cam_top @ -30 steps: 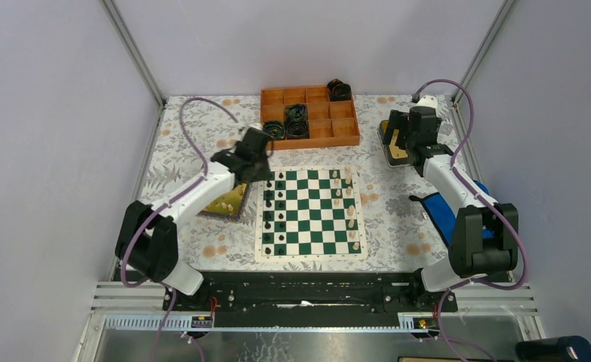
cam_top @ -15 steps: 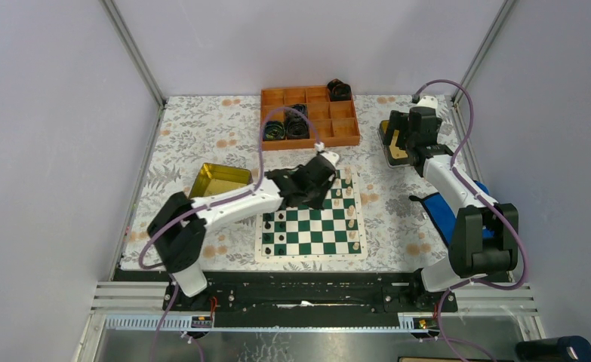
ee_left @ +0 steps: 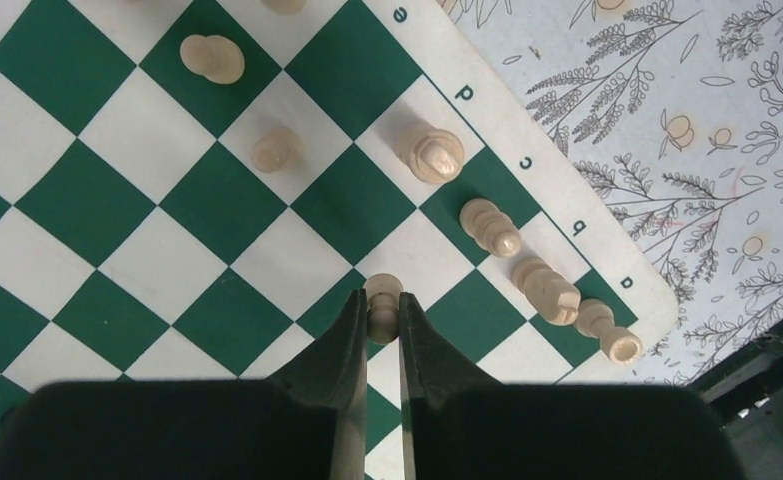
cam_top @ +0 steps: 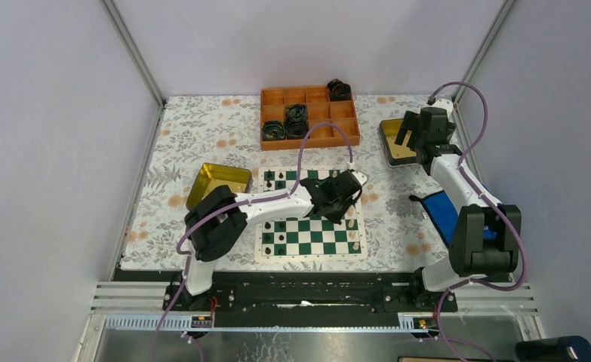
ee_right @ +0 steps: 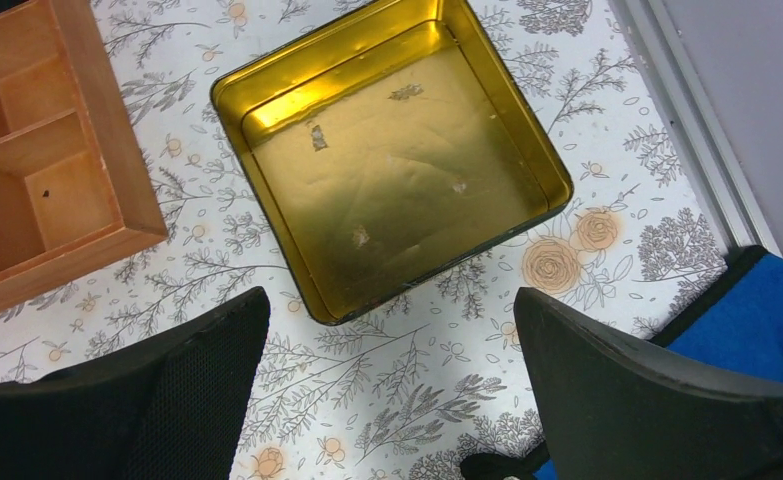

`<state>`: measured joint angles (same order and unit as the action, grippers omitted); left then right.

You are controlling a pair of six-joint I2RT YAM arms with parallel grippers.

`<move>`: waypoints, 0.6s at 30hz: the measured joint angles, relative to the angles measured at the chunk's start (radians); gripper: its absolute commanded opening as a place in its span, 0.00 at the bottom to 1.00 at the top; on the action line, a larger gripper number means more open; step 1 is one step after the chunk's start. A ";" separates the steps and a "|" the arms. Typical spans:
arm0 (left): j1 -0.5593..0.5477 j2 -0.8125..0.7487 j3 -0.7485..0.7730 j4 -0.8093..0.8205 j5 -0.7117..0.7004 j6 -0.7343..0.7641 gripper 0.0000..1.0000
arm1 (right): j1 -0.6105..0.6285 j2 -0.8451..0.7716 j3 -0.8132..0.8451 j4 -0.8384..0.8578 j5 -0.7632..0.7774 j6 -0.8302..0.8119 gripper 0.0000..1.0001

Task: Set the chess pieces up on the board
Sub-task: Place the chess piece on the chessboard.

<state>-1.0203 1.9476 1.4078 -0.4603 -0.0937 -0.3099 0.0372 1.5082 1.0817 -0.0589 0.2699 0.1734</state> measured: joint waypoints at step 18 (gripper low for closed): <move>0.000 0.097 0.065 0.019 -0.092 0.010 0.00 | -0.014 0.000 0.011 -0.007 -0.002 0.023 1.00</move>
<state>-1.0203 2.0449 1.4731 -0.4412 -0.1856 -0.2996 0.0231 1.5085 1.0931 -0.0662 0.2676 0.1963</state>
